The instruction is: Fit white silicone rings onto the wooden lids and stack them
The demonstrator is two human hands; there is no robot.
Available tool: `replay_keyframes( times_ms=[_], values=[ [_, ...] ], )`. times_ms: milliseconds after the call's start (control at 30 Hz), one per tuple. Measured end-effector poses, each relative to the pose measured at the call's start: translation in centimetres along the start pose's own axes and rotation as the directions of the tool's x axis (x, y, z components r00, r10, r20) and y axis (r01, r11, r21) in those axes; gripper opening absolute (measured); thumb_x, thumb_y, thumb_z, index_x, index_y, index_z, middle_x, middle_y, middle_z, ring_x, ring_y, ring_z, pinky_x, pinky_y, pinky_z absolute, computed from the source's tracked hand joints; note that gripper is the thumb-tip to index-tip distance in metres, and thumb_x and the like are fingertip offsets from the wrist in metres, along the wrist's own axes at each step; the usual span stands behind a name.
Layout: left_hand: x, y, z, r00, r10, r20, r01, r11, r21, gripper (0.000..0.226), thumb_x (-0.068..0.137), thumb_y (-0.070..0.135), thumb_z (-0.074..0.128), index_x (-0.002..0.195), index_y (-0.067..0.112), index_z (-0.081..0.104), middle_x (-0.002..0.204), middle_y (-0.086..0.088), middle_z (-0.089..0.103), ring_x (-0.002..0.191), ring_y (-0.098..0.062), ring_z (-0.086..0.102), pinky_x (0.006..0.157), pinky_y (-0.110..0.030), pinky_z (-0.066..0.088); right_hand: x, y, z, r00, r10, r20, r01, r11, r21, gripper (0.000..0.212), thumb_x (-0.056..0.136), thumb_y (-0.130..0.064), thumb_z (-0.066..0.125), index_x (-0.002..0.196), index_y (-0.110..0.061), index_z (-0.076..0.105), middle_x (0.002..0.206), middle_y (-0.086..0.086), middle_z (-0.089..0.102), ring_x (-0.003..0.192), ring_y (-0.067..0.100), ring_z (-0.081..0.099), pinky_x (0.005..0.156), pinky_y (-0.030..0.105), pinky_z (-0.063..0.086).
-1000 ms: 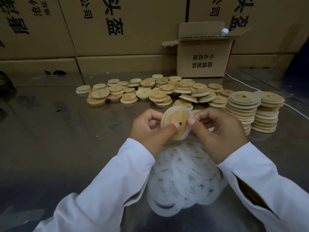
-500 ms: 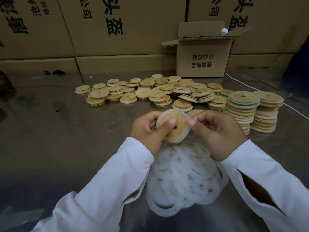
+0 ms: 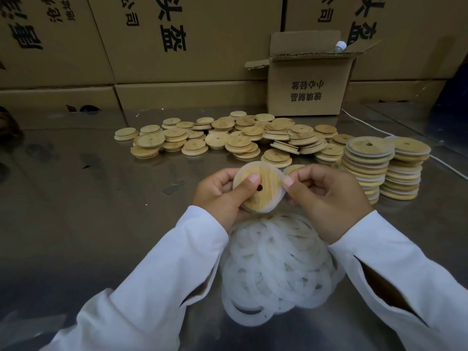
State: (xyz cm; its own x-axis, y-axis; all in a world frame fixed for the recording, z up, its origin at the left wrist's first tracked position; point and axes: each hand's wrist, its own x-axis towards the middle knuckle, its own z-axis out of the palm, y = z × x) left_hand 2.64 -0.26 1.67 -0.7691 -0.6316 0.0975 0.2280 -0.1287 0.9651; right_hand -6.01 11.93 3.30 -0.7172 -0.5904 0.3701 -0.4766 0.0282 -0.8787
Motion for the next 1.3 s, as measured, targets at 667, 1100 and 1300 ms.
replay_keyframes(
  times_ms=[667,1100,1300],
  values=[
    [-0.2,-0.1,0.6,0.994,-0.001,0.106,-0.002,0.999,0.033,0.019,0.079,0.003,0.062,0.096,0.010,0.066,0.090,-0.013,0.070,0.084,-0.025,0.067,0.074,-0.034,0.058,-0.4,-0.1,-0.1,0.971,-0.034,-0.238,0.005,0.993,-0.119,0.018,0.077,-0.024,0.067,0.063,-0.034,0.061,0.068,-0.013,0.064,0.065,0.004,0.057,0.057,0.006,0.042],
    [-0.1,0.9,0.5,0.983,-0.100,0.152,0.121,0.983,-0.135,0.025,0.084,-0.002,0.051,0.108,-0.001,0.060,0.097,-0.018,0.067,0.084,-0.022,0.067,0.071,-0.029,0.058,0.0,-0.9,-0.9,0.994,0.056,-0.093,-0.053,0.998,0.033,0.015,0.078,-0.020,0.065,0.066,-0.029,0.064,0.075,0.003,0.069,0.072,0.021,0.062,0.067,0.023,0.051],
    [-0.4,0.5,0.5,0.987,-0.046,0.151,0.070,0.985,-0.156,0.032,0.067,0.008,0.060,0.099,0.004,0.064,0.088,-0.013,0.070,0.076,-0.018,0.069,0.064,-0.027,0.058,-0.1,-1.3,-0.7,0.995,0.062,-0.080,-0.048,0.984,0.169,0.013,0.080,-0.010,0.064,0.071,-0.019,0.066,0.062,0.001,0.062,0.050,0.001,0.053,0.052,0.008,0.045]
  ],
)
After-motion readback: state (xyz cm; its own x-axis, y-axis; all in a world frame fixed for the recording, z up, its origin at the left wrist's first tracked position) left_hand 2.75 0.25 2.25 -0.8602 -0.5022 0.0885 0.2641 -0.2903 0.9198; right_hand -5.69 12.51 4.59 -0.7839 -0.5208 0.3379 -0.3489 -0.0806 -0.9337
